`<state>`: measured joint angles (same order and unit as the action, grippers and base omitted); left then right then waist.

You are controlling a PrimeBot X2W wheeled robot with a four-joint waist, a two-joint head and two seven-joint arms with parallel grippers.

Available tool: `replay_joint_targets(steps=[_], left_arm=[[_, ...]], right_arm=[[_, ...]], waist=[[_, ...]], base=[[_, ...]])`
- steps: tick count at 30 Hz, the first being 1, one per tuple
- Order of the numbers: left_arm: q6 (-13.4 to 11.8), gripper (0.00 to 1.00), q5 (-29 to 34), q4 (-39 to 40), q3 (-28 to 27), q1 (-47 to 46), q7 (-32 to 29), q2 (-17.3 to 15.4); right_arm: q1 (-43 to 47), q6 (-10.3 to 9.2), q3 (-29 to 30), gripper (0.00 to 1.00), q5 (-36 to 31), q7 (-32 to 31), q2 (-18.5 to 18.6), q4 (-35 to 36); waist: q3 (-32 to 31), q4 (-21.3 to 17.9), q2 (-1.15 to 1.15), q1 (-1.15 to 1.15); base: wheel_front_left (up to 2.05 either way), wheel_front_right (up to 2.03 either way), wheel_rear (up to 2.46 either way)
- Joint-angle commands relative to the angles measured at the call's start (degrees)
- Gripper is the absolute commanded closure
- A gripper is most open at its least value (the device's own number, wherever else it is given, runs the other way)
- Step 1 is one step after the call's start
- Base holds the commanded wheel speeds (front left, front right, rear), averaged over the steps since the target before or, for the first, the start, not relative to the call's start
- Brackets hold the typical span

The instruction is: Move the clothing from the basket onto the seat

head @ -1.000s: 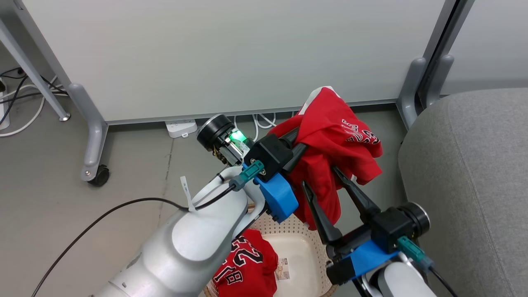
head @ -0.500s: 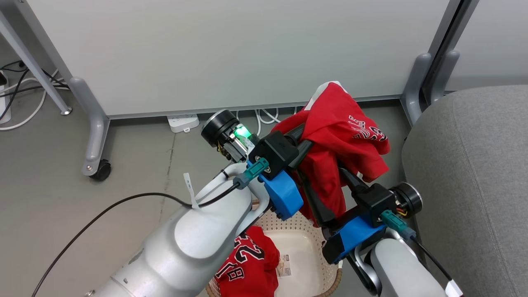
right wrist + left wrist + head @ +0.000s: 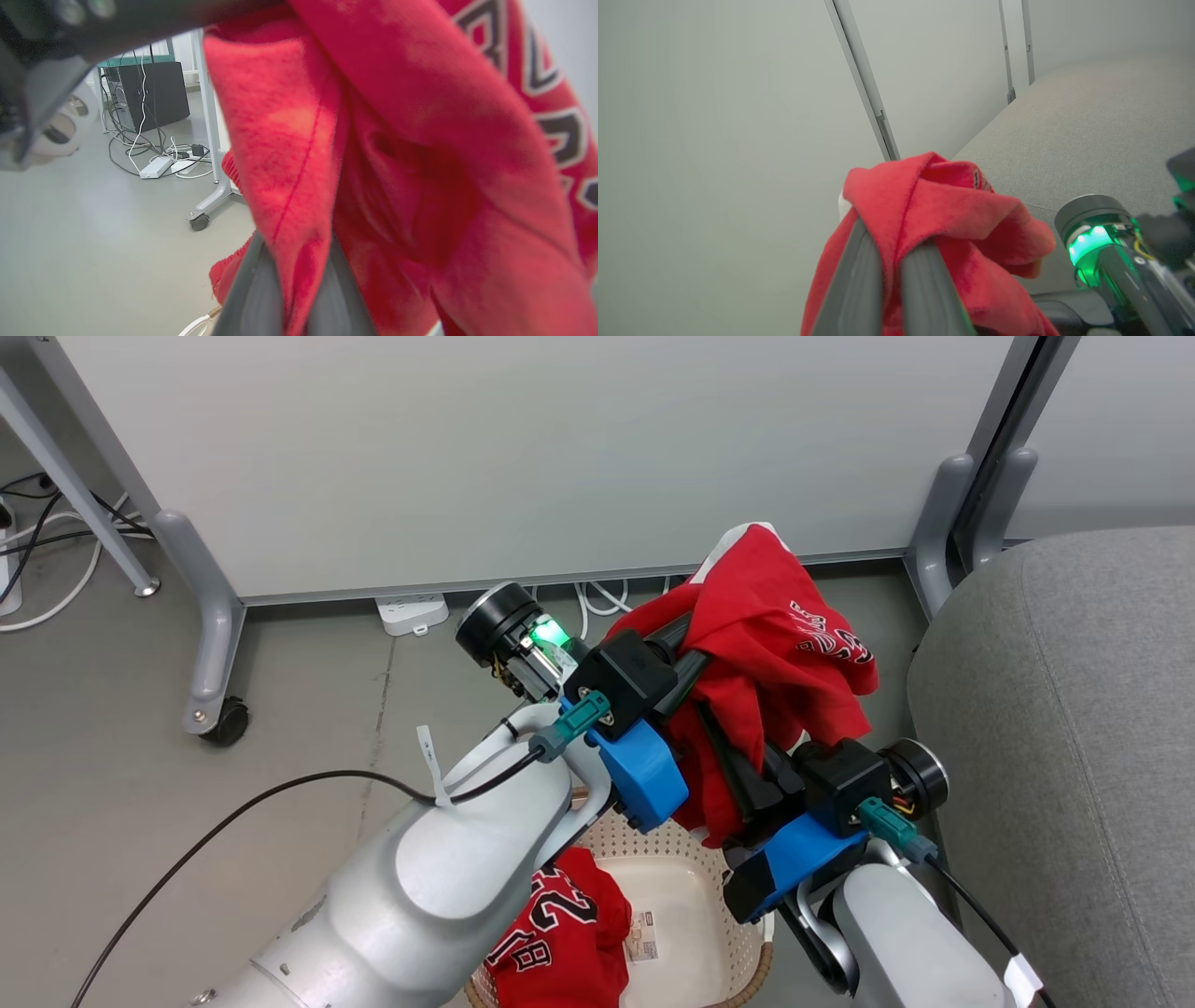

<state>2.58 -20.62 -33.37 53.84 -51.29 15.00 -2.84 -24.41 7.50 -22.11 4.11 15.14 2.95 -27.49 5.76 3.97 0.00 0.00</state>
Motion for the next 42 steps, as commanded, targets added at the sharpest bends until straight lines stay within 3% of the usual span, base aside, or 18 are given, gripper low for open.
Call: replay_joint_targets(steps=[1, 10, 11, 12, 30, 42], left_arm=[[-0.46, 1.00, -0.17, -0.12, -0.12, -0.53, 0.28, -0.09], [-0.47, 1.00, 0.00, -0.26, -0.10, -0.79, 0.28, -0.09], [-0.49, 0.79, -0.04, -0.33, -0.11, -0.78, 0.28, -0.09], [-0.65, 0.00, -0.12, -0.22, -0.25, -0.83, 0.28, -0.09], [-0.46, 0.00, -0.76, -1.02, 0.23, -0.58, 0.28, -0.09], [-0.31, 0.00, -1.10, -1.24, 0.66, -1.56, 0.28, -0.09]], right_arm=[[-0.63, -0.02, -0.27, 1.00, 0.21, 0.02, -0.11, -0.07], [-1.10, -0.02, -0.54, 1.00, 0.68, 0.02, -0.11, 0.40], [-1.16, -0.02, -0.53, 1.00, 0.69, 0.02, -0.11, 0.46], [-1.23, -0.02, -0.52, 1.00, 0.68, 0.02, -0.11, 0.47], [-1.01, -0.02, -0.31, 1.00, 0.61, 0.02, -0.11, 0.52], [-1.76, -0.02, 4.13, 1.00, -1.46, 0.02, 0.08, 1.69]], waist=[[-0.01, -0.04, 0.00, 0.00], [0.57, -0.18, 0.00, 0.00], [0.67, -0.18, 0.00, 0.00], [0.76, -0.17, 0.00, 0.00], [1.03, -0.83, 0.00, 0.00], [3.66, -3.47, 0.00, 0.00]], base=[[0.00, 0.00, 0.00], [0.00, 0.00, 0.00], [0.00, 0.00, 0.00], [0.00, 0.00, 0.00], [0.00, 0.00, 0.00], [0.00, 0.00, 0.00]])
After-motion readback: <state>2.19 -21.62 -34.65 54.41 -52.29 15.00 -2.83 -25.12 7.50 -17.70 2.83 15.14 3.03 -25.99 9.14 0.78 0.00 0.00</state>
